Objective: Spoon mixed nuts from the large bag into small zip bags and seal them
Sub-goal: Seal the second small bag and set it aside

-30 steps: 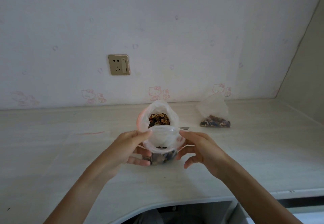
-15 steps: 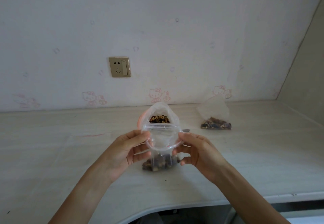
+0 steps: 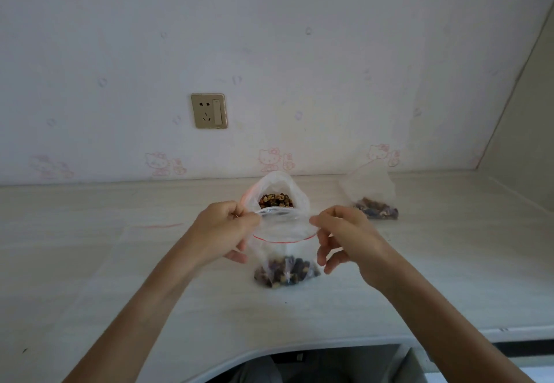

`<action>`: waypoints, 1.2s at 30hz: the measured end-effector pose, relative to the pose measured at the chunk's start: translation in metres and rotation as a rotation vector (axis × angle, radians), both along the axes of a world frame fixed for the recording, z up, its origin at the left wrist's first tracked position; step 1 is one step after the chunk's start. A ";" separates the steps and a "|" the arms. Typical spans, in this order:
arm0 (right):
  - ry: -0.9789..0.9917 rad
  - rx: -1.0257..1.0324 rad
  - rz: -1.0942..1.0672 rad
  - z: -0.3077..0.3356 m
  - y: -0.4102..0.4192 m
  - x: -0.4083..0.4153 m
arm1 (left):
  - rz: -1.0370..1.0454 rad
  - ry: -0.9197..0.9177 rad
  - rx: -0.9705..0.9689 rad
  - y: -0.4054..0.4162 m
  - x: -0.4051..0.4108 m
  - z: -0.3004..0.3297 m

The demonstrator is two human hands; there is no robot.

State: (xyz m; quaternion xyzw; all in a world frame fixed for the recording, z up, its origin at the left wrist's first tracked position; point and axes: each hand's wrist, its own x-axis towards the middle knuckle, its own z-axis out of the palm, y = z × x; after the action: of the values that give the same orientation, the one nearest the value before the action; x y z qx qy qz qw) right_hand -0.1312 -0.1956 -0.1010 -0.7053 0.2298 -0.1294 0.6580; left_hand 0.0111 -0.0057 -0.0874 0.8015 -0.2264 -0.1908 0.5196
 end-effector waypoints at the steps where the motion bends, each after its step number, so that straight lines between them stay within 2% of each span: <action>1: -0.002 0.122 0.040 0.002 -0.005 -0.002 | -0.039 0.096 -0.037 0.001 0.003 0.001; 4: 0.017 0.303 0.073 0.002 -0.015 -0.002 | -0.110 0.251 -0.086 0.003 0.006 0.005; 7: 0.042 0.285 0.104 0.000 -0.020 0.002 | -0.169 0.306 -0.078 -0.001 0.002 0.010; 10: 0.057 0.269 0.143 0.002 -0.021 0.004 | -0.221 0.262 -0.075 -0.002 0.000 0.014; 13: 0.029 0.124 0.113 0.009 -0.020 0.005 | -0.194 0.118 -0.072 -0.003 0.000 0.020; 15: -0.004 -0.108 0.057 0.016 -0.016 0.007 | -0.132 -0.098 -0.040 -0.004 0.000 0.025; 16: -0.016 -0.289 0.026 0.019 -0.013 0.007 | -0.087 -0.274 0.008 -0.005 0.001 0.027; 19: -0.022 -1.023 0.004 0.024 -0.004 0.009 | 0.004 -0.837 0.240 -0.005 -0.002 0.035; 20: -0.011 -1.214 0.007 0.025 -0.001 0.009 | 0.013 -0.936 0.294 -0.005 -0.004 0.038; 21: -0.007 -1.307 0.008 0.026 0.001 0.009 | 0.016 -0.998 0.337 -0.006 -0.005 0.038; 24: 0.010 -1.239 -0.007 0.026 0.001 0.008 | -0.003 -1.050 0.422 -0.007 -0.004 0.037; 29: -0.006 -0.936 -0.015 0.030 -0.003 0.008 | -0.071 -0.852 0.355 -0.011 -0.005 0.030; 32: -0.051 -0.926 -0.019 0.034 0.001 0.010 | -0.059 -0.866 0.279 -0.018 -0.011 0.031; 36: -0.157 -1.053 -0.058 0.040 0.009 0.013 | -0.022 -0.977 0.169 -0.024 -0.021 0.041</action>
State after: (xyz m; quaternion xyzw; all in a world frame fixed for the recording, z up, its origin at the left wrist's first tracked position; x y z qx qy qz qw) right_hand -0.1180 -0.1868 -0.0607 -0.9217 0.1030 -0.2978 0.2262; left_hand -0.0099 -0.0293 -0.0460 0.8342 -0.4355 0.1839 0.2839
